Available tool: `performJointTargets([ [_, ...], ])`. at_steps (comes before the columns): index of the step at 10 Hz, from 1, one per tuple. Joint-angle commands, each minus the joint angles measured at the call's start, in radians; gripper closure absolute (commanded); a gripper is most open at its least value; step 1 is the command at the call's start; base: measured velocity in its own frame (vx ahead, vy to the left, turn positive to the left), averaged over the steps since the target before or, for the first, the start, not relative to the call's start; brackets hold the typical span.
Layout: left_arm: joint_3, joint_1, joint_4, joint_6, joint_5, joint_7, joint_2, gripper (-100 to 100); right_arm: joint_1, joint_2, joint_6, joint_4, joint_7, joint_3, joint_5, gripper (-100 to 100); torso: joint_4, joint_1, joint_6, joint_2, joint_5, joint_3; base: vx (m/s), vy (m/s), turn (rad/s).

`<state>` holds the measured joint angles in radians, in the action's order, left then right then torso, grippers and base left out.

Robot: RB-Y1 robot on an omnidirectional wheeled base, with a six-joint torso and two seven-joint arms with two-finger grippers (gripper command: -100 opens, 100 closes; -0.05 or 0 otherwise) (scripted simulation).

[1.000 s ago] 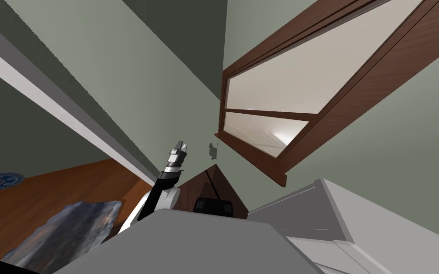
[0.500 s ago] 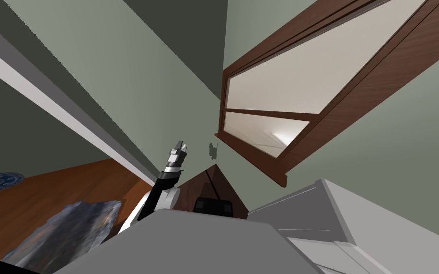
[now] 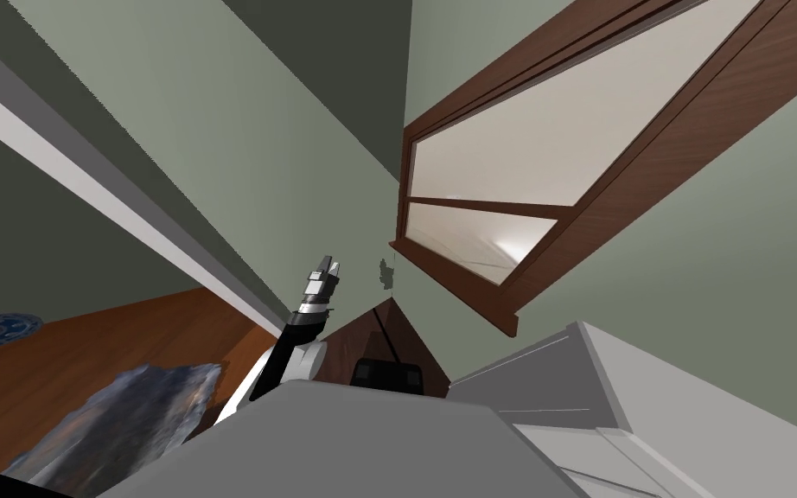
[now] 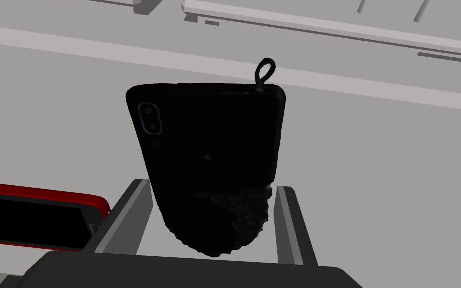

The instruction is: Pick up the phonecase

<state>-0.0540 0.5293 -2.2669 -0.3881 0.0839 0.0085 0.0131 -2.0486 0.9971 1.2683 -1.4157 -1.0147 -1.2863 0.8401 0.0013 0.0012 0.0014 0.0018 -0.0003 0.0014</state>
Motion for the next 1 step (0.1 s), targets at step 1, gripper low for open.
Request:
performJointTargets([
  [1,0.0,0.0,0.0,0.0,0.0,0.0,0.0,0,0.0,0.0,0.0,0.0,0.0,0.0,0.0,0,0.0,0.0,0.0,0.0,0.0,0.0,0.0,0.0,0.0],
])
